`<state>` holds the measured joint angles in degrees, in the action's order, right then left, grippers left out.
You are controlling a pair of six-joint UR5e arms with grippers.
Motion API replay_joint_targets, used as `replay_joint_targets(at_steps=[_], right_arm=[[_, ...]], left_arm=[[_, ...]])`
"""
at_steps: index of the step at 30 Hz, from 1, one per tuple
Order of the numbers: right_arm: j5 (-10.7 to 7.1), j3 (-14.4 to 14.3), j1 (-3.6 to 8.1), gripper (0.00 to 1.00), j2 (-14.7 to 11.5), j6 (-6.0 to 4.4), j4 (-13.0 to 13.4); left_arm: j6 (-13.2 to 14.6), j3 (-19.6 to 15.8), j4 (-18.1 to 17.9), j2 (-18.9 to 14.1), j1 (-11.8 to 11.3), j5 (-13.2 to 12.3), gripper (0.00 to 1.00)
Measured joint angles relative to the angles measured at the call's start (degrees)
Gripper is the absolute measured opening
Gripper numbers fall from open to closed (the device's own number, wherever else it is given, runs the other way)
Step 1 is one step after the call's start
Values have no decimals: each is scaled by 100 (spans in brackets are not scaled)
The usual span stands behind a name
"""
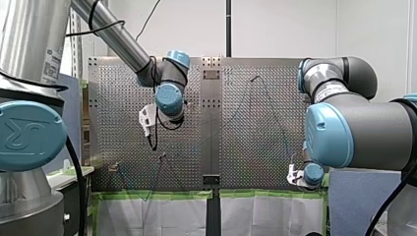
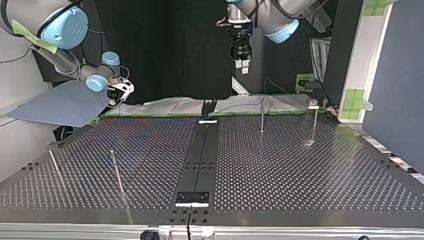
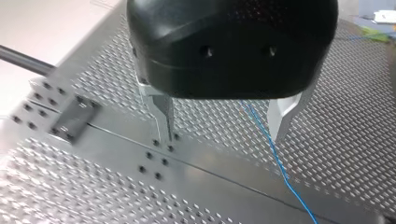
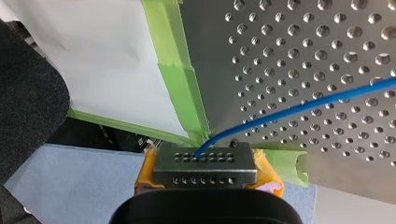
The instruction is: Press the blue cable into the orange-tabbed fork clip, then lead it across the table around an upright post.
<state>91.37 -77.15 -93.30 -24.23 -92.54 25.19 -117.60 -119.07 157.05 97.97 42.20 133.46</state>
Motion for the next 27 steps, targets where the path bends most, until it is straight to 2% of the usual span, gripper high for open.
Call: replay_joint_targets(at_steps=[5,8,15,22,27], right_arm=[[-3,2,0,0,0,5,-4],[-4,2,-3,0,0,6,-4],[-5,2,-18,0,0,13,-8],[-5,3,-49,0,-1,32,-14],[-4,3,-66,0,-1,42,-14]], left_arm=[[-40,0,-107,-216,244,242,99],[-50,0,-224,-260,392,264,99],[-176,0,-505,-262,714,14,99],[-349,0,-423,-53,1030,-286,99],[-321,0,-464,157,1246,-301,99]])
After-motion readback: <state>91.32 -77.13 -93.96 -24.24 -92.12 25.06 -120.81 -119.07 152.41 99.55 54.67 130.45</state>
